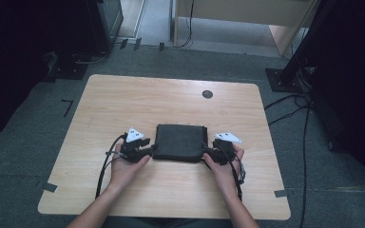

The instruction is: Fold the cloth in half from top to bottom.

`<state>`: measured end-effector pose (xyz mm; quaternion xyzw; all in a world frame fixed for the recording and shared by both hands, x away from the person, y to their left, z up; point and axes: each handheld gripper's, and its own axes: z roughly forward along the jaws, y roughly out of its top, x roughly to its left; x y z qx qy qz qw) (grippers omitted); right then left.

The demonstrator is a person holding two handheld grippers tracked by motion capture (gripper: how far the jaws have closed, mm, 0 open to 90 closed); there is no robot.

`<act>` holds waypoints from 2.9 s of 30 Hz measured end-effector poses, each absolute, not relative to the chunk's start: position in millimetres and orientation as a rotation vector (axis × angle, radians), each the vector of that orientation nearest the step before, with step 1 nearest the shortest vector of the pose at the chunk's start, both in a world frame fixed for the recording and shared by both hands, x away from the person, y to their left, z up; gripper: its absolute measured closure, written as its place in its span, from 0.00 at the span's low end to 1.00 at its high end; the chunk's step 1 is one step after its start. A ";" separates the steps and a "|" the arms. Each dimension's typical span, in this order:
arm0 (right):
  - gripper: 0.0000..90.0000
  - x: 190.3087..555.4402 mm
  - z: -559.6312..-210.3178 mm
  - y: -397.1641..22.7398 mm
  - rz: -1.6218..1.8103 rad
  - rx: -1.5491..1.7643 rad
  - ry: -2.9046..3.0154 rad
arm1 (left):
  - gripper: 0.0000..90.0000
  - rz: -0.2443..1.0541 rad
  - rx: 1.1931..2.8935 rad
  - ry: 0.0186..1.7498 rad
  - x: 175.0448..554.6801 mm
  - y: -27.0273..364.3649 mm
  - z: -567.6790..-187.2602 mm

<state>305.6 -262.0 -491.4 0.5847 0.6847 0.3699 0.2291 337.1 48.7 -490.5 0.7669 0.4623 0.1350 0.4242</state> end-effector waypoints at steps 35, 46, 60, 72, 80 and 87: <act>0.32 303.7 -516.9 -188.7 0.980 1.459 2.037 | 0.60 0.327 2.093 1.170 417.3 30.4 -508.5; 0.33 301.2 -517.9 -188.2 0.961 1.441 2.037 | 0.48 0.424 2.044 1.308 434.1 16.2 -508.6; 0.52 321.8 -482.9 -226.2 0.983 1.532 1.764 | 0.52 0.391 1.975 1.297 390.5 -2.2 -491.1; 0.73 364.9 -512.4 -253.6 0.931 1.746 1.810 | 0.85 0.362 2.022 1.266 377.1 8.1 -506.7; 0.46 334.1 -485.3 -245.6 1.012 1.548 1.731 | 0.52 0.348 1.960 1.205 357.1 29.9 -495.6; 0.27 308.6 -478.5 -240.8 1.052 1.482 1.895 | 0.35 0.386 1.982 1.100 325.3 54.8 -491.9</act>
